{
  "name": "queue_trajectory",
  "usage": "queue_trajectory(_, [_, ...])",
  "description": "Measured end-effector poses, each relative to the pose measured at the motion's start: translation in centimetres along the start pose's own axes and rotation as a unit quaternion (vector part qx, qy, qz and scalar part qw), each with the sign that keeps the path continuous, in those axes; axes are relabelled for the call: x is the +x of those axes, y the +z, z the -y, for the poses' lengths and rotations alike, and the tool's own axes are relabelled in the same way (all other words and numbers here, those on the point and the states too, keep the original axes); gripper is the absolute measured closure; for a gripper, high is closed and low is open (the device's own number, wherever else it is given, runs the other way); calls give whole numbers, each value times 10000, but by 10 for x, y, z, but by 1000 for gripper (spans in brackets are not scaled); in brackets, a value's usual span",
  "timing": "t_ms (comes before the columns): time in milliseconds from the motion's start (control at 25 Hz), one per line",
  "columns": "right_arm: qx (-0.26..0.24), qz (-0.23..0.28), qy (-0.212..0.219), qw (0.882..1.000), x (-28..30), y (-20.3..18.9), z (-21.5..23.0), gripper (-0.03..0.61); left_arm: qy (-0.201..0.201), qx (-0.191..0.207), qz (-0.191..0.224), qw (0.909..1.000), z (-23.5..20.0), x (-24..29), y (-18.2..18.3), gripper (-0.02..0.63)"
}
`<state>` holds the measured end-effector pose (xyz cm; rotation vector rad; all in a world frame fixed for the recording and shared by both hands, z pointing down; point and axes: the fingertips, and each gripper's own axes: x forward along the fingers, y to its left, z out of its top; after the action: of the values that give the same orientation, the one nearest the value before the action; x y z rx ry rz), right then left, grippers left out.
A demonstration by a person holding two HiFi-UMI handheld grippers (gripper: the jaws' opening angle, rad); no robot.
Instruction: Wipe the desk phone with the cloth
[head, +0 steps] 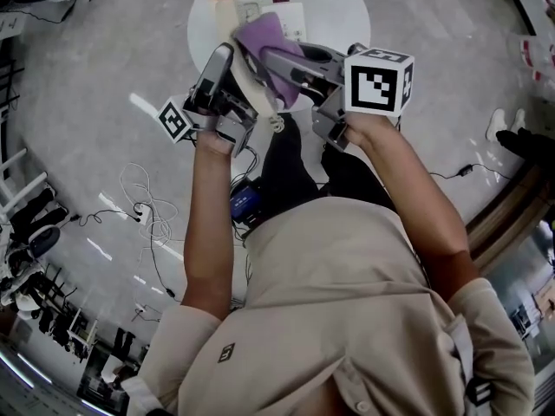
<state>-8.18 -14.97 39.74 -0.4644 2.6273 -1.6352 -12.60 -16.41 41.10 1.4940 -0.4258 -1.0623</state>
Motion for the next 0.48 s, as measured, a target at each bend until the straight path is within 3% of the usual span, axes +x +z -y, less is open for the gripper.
queue_trajectory(160, [142, -585, -2, 9982, -16, -41, -8, 511, -22, -23, 208, 9998, -2, -4, 5, 403])
queue_trajectory(480, [196, -664, 83, 9976, -21, -49, -13, 511, 57, 19, 170, 9998, -5, -5, 4, 403])
